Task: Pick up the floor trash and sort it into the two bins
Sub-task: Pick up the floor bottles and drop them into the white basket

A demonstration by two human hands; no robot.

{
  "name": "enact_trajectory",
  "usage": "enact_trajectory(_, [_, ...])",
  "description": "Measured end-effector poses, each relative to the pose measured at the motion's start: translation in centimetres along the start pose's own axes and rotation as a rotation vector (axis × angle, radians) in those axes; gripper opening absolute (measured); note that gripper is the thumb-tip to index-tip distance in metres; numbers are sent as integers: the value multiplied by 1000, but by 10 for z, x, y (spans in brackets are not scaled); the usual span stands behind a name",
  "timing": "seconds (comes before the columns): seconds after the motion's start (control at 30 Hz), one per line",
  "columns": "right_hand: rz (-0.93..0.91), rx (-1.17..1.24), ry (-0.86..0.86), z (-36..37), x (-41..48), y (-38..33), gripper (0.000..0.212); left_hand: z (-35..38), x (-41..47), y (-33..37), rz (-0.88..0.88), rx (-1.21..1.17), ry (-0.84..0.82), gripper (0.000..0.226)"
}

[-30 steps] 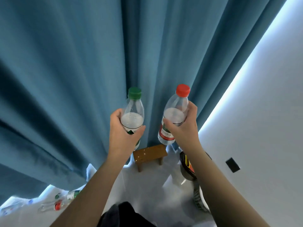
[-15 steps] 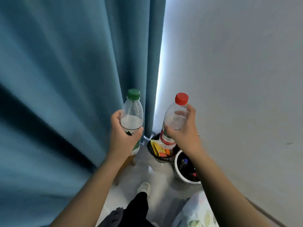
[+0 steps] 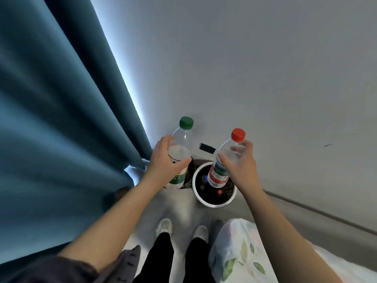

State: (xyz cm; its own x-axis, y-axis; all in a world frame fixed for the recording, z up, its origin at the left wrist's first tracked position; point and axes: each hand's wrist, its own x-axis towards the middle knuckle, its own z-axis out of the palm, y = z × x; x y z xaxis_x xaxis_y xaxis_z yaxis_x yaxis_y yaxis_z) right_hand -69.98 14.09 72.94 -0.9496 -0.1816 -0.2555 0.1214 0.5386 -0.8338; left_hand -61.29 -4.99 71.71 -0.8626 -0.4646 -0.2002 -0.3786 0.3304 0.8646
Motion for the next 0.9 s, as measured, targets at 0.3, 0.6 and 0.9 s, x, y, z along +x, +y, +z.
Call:
enact_trajectory(0.3, [306,-130,-40,34,109,182,48,138,81,-124,-161,107,-238,71])
enact_trajectory(0.6, [295,-229,-47,99,176,365,44,268,121,-270,-110,154,-354,71])
enact_trajectory(0.9, [173,-263,-78,152,235,449,45,328,140,-344,-30,109,-456,66])
